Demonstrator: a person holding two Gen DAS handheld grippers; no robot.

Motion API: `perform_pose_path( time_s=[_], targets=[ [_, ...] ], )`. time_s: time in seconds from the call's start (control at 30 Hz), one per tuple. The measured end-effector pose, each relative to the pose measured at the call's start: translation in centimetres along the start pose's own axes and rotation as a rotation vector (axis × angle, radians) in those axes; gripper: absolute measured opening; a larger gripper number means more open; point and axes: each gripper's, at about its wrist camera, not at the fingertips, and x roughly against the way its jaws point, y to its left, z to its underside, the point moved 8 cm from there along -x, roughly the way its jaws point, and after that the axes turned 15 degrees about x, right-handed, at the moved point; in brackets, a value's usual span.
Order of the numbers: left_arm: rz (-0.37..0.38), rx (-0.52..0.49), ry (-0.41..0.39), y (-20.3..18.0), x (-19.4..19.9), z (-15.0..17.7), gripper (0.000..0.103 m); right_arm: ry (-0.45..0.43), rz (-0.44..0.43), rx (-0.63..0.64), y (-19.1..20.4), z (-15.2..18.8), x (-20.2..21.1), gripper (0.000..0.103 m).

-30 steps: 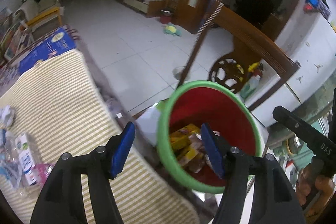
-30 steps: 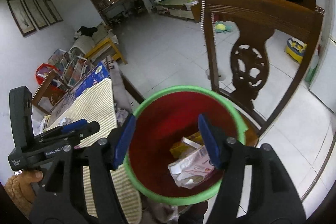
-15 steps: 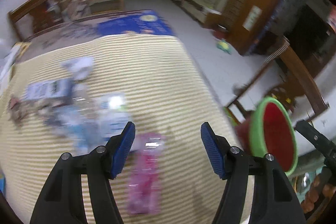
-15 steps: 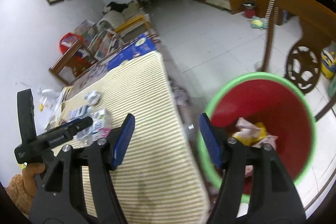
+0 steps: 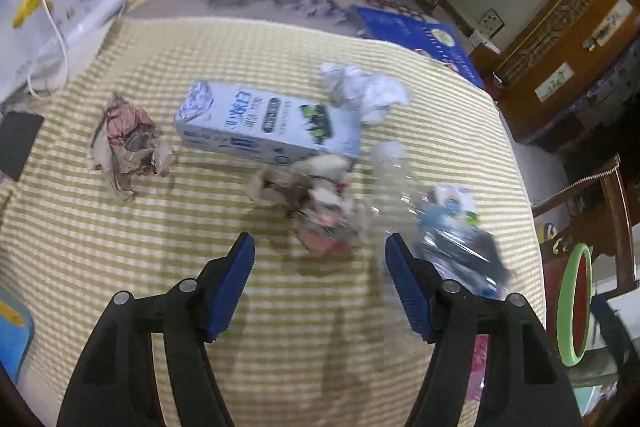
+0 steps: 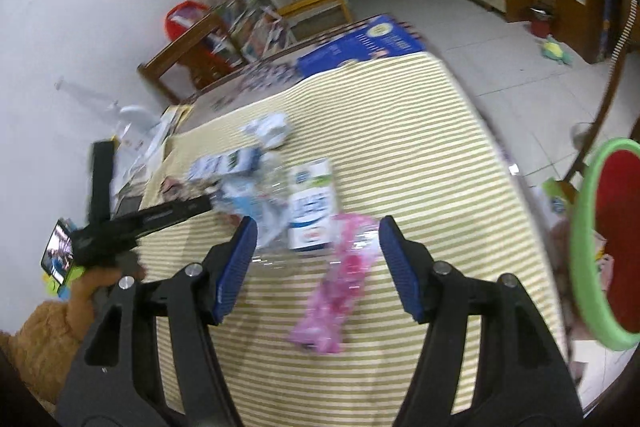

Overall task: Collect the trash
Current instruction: 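Move both open tools back over the table toward the remaining trash, then grasp the crumpled newspaper with the left tool while the right tool grasps the silver foil wrapper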

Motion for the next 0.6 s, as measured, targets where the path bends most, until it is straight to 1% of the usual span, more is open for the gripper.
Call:
perform_pose_path(
  time_s=[0.1, 0.2, 0.27, 0.33, 0.37, 0.43, 0.47, 0.53, 0.6],
  targets=[
    [0.036, 0.006, 0.065, 0.2, -1.7, -0.6, 0.065, 0.016, -0.007, 0.03, 2.7, -0.2, -1.2, 0.066],
    [0.069, 0.002, 0.092, 0.0, -2.8, -1.1, 0.065, 0.034, 0.0, 0.042, 3.7, -0.4, -1.9, 0.067],
    [0.084, 0.002, 0.109, 0.0, -3.5, -1.4, 0.065, 0.045, 0.009, 0.044, 3.7, -0.4, -2.3, 0.066],
    [0.1, 0.009, 0.14, 0.1, -4.4, -1.3, 0.055, 0.057, 0.019, 0.045, 3.6, -0.5, -2.6, 0.067],
    [0.112, 0.015, 0.164, 0.2, -4.9, -1.3, 0.042, 0.063, 0.022, 0.046, 3.5, -0.5, -2.8, 0.067],
    [0.143, 0.026, 0.166, 0.5, -4.9, -1.2, 0.035, 0.079, 0.028, 0.056, 3.7, -0.8, -3.5, 0.067],
    [0.163, 0.022, 0.165, 0.4, -4.6, -1.2, 0.031, 0.086, 0.033, 0.064, 3.8, -1.1, -3.9, 0.071],
    [0.159, -0.005, 0.141, 0.4, -3.8, -1.0, 0.03, 0.091, 0.034, 0.081, 4.2, -1.7, -4.7, 0.075],
    [0.15, -0.046, 0.105, 0.6, -2.6, -0.8, 0.029, 0.103, 0.019, 0.104, 5.0, -2.3, -5.9, 0.075]
  ],
)
